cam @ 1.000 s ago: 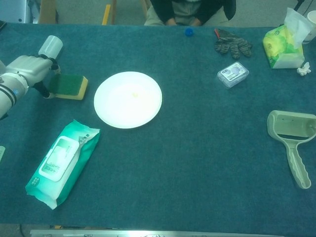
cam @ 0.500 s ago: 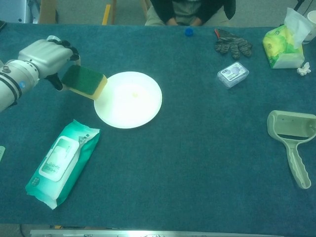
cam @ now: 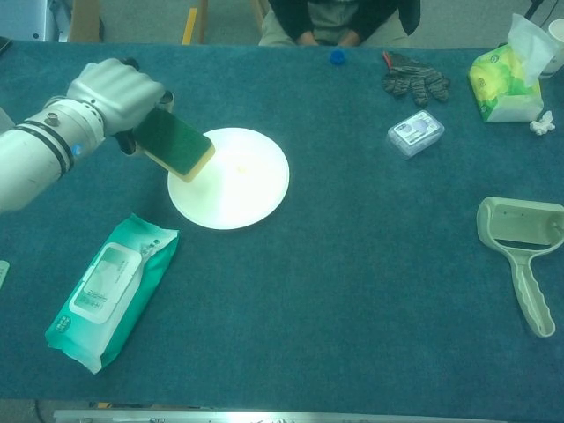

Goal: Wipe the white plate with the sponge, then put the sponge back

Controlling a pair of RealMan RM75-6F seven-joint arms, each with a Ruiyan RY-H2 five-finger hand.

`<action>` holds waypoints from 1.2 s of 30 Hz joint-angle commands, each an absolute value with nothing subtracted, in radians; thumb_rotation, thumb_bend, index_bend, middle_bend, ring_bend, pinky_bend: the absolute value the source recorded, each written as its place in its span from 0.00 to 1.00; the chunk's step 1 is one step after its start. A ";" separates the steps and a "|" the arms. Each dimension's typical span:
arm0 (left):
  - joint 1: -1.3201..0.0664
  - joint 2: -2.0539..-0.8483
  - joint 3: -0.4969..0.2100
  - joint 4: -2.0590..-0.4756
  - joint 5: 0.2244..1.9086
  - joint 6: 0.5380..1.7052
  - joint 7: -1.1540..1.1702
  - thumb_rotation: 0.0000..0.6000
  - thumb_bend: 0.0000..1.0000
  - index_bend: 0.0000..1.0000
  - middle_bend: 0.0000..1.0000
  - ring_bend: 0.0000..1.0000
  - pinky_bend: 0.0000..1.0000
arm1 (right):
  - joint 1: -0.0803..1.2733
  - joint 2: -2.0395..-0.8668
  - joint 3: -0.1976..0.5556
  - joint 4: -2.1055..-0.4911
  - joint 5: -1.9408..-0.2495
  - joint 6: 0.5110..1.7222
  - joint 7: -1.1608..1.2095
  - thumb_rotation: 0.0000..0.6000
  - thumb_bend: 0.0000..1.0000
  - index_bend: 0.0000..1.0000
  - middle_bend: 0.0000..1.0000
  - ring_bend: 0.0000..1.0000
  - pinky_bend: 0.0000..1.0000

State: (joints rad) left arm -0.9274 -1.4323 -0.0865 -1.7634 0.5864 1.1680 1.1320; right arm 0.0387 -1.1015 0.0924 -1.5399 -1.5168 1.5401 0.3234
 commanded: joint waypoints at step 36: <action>-1.203 -1.748 -0.165 -1.541 0.197 1.267 1.534 1.00 0.30 0.43 0.39 0.30 0.05 | 0.058 -1.117 0.099 -1.487 -1.484 1.498 0.358 1.00 0.39 0.39 0.39 0.24 0.45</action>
